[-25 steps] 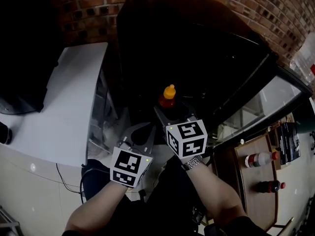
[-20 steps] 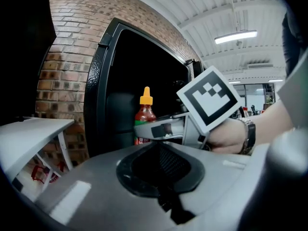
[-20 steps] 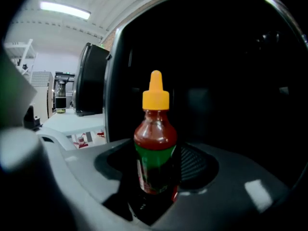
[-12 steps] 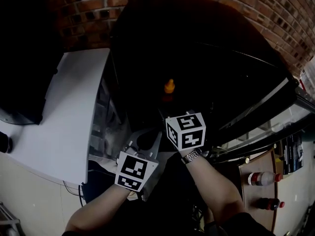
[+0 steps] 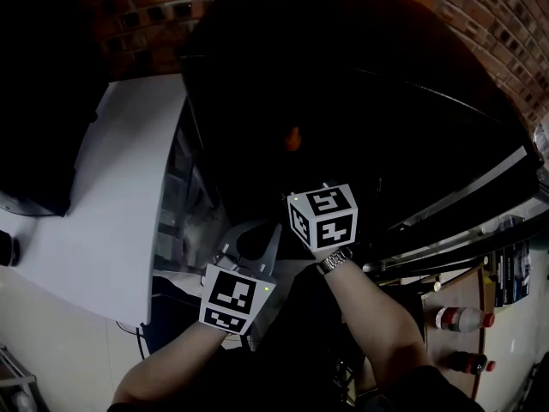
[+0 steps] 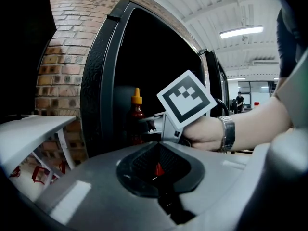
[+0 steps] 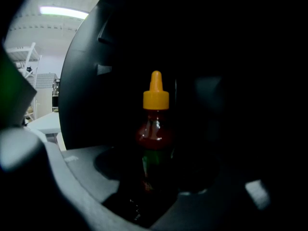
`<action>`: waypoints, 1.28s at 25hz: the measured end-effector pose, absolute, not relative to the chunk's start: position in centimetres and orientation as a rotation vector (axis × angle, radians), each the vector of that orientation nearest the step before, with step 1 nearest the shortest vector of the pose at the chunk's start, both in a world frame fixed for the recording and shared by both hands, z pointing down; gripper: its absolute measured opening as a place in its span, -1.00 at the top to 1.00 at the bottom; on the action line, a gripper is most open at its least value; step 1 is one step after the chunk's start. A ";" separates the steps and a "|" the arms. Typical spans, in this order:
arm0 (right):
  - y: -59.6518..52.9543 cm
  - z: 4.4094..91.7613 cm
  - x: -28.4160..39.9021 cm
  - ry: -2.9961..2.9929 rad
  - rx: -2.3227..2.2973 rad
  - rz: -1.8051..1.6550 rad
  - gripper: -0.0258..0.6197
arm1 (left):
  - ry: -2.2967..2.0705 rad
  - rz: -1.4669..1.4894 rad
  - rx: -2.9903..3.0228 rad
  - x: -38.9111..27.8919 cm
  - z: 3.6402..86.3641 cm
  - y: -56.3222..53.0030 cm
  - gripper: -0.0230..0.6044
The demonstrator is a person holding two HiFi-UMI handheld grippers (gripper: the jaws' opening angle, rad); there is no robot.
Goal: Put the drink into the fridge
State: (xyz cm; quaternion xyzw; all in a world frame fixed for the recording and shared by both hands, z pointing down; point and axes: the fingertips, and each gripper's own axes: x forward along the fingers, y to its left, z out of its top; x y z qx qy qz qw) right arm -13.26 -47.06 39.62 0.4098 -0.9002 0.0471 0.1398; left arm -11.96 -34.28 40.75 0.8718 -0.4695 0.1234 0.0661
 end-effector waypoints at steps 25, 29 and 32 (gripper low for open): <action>-42.4 36.6 -9.5 -2.616 1.315 0.115 0.07 | -1.411 0.341 2.677 -11.5 38.0 -31.2 0.91; -38.5 35.8 -8.1 -2.618 1.362 0.116 0.07 | -1.381 0.316 2.696 -10.7 37.4 -29.4 0.91; -35.2 35.6 -6.5 -2.603 1.405 0.114 0.07 | -1.343 0.301 2.708 -9.5 37.4 -27.6 0.91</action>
